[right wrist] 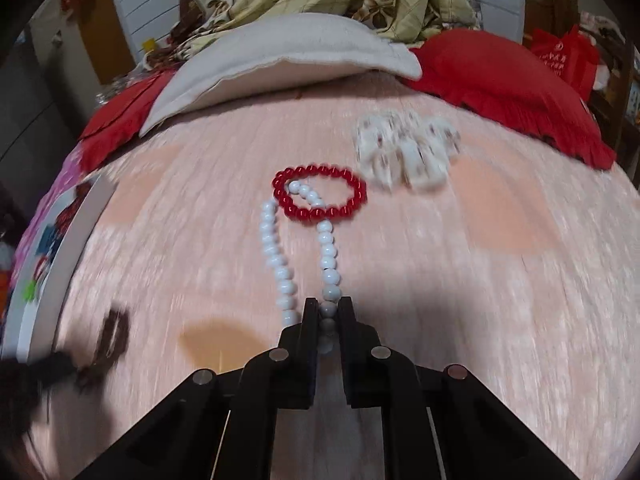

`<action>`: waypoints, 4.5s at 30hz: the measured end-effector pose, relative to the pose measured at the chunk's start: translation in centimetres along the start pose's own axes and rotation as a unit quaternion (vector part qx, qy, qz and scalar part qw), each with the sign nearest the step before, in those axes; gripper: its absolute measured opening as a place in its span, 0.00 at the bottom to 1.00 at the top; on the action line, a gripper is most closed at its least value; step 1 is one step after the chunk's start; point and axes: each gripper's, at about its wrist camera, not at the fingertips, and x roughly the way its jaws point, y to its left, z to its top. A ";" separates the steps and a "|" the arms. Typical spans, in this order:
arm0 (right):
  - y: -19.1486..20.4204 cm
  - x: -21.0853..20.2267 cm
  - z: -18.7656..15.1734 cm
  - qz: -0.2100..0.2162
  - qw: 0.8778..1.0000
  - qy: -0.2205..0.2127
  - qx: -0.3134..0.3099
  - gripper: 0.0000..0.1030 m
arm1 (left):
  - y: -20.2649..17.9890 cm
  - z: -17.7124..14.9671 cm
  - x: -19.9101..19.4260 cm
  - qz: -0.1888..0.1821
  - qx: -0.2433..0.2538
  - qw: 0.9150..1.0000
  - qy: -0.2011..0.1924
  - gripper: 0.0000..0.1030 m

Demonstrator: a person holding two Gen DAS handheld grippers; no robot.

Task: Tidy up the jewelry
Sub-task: 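Grasp the white pearl bracelet with the right tool while the left lifts the brown bracelet, then lower the brown bracelet into the tray with the left tool while the right releases the pearls there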

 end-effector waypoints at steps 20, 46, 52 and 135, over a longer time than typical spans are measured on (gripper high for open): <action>-2.5 -3.4 -4.9 0.049 0.998 -0.015 0.022 0.26 | 0.1 0.9 3.6 0.003 0.012 1.000 0.013 0.20; 2.5 -12.7 -2.3 0.118 0.989 -0.085 0.010 0.08 | 0.6 -0.8 -12.6 -0.036 0.018 0.992 -0.119 0.07; 6.2 -14.7 -2.3 0.131 0.987 -0.093 -0.024 0.08 | 3.9 -1.5 -14.3 -0.012 -0.007 0.991 -0.136 0.07; 25.0 -6.7 -3.5 0.124 0.979 -0.035 -0.160 0.41 | 18.6 -5.2 -10.7 0.248 -0.102 0.951 -0.150 0.44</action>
